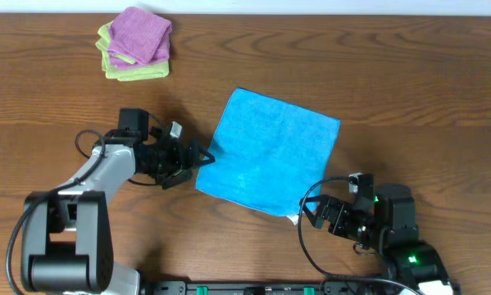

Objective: Fold the cloth

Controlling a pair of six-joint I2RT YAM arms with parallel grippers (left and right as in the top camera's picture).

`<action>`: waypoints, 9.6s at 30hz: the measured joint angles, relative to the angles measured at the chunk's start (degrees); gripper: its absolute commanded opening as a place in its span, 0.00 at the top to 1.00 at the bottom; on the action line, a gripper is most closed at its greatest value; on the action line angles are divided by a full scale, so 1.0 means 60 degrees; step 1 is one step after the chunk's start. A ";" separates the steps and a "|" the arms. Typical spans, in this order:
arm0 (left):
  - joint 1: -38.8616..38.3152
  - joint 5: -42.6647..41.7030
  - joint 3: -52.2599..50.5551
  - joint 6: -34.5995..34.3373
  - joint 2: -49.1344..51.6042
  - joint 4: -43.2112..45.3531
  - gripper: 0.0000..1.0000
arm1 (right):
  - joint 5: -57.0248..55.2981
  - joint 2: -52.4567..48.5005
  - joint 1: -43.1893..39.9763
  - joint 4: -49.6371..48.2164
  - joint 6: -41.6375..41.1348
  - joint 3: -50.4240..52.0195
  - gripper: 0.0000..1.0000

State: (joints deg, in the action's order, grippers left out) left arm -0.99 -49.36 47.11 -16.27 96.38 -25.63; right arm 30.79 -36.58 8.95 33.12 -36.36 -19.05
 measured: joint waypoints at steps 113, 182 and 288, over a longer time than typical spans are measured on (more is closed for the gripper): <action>-0.0550 -0.1286 0.0036 0.0426 0.1388 0.0055 0.94 | 0.0754 -0.4892 0.0102 -0.3217 0.0368 0.0324 0.13; -0.0331 -0.1552 0.0025 0.1093 0.1002 -0.0823 0.94 | -0.0703 -0.2561 0.1880 -0.1548 -0.0885 0.0459 0.99; -0.0980 0.2320 0.2597 -0.2750 0.3118 0.5989 0.41 | -0.4000 -0.9012 -0.0878 -0.6706 0.1180 -0.2317 0.39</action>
State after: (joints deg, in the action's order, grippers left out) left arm -6.87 -35.44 62.70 -32.77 115.09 10.31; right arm 6.79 -90.65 3.68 -7.11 -29.28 -32.95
